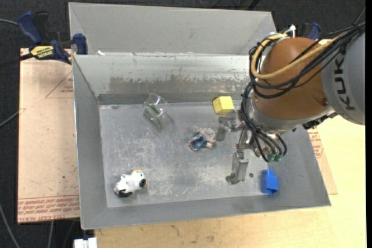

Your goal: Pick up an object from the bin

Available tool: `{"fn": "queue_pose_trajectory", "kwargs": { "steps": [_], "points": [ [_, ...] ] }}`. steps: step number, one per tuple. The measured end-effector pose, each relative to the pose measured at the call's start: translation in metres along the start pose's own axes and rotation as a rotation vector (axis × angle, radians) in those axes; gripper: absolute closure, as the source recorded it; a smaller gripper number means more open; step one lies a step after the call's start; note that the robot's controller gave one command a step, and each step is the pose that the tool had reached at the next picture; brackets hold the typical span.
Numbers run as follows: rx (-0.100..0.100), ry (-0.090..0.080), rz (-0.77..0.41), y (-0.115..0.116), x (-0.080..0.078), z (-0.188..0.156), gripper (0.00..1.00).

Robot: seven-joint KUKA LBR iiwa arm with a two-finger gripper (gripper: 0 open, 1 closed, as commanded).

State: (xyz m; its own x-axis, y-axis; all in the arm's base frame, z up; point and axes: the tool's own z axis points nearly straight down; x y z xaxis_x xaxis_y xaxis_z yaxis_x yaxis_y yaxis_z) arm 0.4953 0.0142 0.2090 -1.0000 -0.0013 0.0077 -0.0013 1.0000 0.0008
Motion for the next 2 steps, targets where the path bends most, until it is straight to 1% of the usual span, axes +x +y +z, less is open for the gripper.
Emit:
{"fn": "queue_pose_trajectory", "kwargs": {
  "steps": [1,2],
  "points": [
    [0.0,-0.008,0.001,0.0,-0.001,-0.004,0.0],
    [-0.001,-0.015,0.046,-0.001,-0.043,0.069,0.0]
  ]
}}
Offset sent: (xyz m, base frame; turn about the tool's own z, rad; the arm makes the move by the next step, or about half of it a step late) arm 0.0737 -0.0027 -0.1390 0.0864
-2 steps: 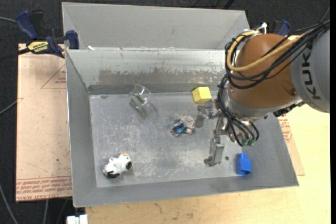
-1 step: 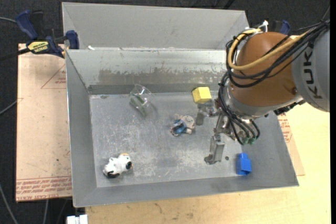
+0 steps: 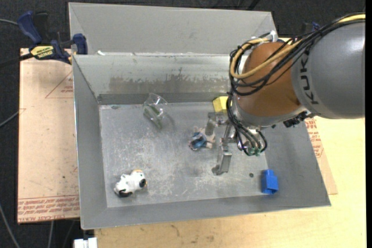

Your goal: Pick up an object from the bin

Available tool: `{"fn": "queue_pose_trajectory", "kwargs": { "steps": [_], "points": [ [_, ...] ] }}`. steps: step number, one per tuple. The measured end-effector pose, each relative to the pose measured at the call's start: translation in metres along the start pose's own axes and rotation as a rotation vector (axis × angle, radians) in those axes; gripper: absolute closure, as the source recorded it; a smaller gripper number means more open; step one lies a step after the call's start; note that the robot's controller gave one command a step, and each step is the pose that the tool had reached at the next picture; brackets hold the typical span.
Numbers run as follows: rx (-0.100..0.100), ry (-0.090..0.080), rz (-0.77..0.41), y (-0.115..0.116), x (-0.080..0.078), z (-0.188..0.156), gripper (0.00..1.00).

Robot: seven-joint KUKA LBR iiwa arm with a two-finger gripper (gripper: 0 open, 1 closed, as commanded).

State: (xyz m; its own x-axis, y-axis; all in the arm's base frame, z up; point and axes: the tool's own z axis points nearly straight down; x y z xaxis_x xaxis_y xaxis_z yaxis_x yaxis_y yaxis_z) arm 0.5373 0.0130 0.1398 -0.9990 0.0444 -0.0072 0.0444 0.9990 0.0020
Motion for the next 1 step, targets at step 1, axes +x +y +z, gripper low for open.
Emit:
{"fn": "queue_pose_trajectory", "kwargs": {
  "steps": [1],
  "points": [
    [0.001,0.009,0.086,0.0013,-0.0179,0.0061,0.0]
  ]
}}
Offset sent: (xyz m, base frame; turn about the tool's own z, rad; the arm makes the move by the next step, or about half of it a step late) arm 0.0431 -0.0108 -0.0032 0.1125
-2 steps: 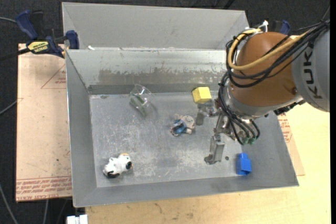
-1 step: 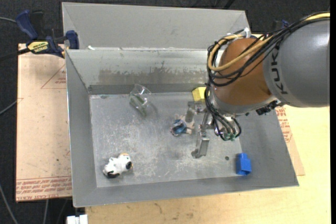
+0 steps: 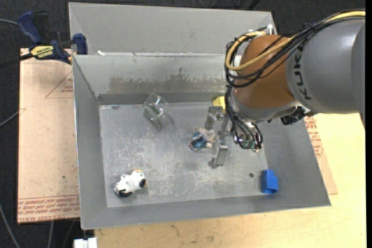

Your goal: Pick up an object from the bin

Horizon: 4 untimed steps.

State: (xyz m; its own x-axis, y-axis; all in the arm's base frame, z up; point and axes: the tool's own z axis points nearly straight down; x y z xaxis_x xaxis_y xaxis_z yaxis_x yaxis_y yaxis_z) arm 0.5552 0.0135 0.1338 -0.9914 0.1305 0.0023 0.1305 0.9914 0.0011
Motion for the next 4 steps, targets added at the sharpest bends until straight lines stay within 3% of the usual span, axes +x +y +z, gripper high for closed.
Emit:
{"fn": "queue_pose_trajectory", "kwargs": {
  "steps": [1,2,3,4],
  "points": [
    [-0.001,-0.007,0.026,-0.007,-0.028,-0.003,0.0],
    [-0.002,-0.008,0.065,-0.013,-0.03,0.054,0.0],
    [-0.001,-0.015,0.04,-0.01,-0.04,0.074,1.0],
    [0.0,-0.013,0.035,-0.009,-0.04,0.072,1.0]
  ]
}}
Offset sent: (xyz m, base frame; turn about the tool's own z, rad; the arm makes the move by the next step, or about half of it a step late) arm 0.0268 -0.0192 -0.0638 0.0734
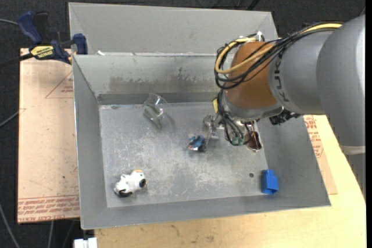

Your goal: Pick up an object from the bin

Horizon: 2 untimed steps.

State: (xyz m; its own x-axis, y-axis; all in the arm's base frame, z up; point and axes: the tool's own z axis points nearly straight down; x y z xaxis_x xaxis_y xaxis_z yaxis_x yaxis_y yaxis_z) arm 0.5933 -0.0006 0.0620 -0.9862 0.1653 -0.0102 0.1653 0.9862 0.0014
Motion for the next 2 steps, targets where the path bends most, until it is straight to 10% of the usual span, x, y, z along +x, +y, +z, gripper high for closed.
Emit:
{"fn": "queue_pose_trajectory", "kwargs": {
  "steps": [2],
  "points": [
    [0.0,0.009,-0.001,0.0,0.001,-0.017,1.0]
  ]
}}
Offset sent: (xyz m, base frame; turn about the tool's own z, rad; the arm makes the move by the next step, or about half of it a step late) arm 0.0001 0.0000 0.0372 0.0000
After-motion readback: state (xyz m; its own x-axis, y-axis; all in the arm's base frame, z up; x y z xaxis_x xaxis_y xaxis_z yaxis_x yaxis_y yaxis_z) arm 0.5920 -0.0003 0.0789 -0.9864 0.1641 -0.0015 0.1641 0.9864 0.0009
